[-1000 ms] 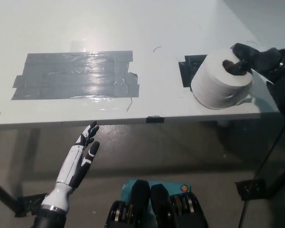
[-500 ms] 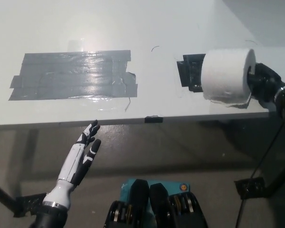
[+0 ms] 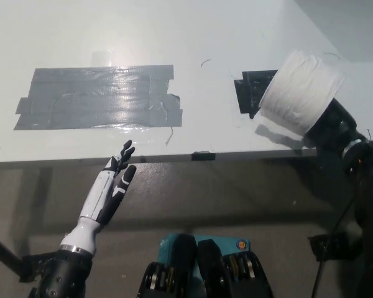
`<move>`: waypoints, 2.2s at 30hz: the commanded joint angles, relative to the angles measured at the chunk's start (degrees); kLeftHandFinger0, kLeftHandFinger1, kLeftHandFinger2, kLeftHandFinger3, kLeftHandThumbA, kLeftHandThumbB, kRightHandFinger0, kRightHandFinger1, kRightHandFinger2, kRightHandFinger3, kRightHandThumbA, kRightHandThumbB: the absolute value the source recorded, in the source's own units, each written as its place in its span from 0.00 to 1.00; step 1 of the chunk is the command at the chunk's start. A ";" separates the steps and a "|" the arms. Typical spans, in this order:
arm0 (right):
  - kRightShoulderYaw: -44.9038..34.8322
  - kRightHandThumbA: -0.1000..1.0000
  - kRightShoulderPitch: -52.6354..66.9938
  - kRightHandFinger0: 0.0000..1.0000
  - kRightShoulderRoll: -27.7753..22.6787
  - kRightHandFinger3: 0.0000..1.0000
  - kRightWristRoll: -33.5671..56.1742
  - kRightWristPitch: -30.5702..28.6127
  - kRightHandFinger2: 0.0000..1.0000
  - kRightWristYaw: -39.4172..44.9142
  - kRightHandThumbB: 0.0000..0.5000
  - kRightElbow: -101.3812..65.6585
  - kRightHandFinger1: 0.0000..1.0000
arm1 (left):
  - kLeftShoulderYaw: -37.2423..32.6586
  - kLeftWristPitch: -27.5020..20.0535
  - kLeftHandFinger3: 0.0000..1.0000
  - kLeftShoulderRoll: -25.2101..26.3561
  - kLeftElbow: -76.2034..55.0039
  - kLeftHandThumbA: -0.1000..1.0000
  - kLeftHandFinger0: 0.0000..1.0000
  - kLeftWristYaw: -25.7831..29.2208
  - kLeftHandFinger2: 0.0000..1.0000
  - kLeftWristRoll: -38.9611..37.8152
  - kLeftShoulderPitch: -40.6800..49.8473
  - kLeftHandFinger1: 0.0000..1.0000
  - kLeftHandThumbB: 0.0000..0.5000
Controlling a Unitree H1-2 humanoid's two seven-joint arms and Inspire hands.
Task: A toilet paper roll is kept on the black spot on the desk infront of the robot and the robot inserts its right thumb into the hole in the centre to grab the roll. Then it passes the roll to a person.
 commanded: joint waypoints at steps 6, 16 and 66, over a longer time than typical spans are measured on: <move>7.42 0.00 4.92 0.00 2.43 1.00 32.33 10.21 0.83 -0.22 0.23 -27.18 0.47 | -0.58 -1.92 1.00 -0.43 -1.36 1.00 1.00 -0.22 1.00 -0.48 -3.04 1.00 0.14; 18.67 0.00 11.52 0.00 1.45 0.99 45.50 10.21 0.89 -11.65 0.20 -45.18 0.50 | -1.66 -2.21 1.00 -1.25 -2.72 1.00 1.00 -0.06 1.00 -0.47 0.81 1.00 0.14; 25.12 0.00 -1.40 0.00 -2.12 0.91 52.88 10.21 0.79 -25.12 0.19 -41.91 0.44 | -1.50 -0.79 1.00 -0.37 -2.88 0.86 1.00 -0.99 1.00 -0.70 -2.20 1.00 0.10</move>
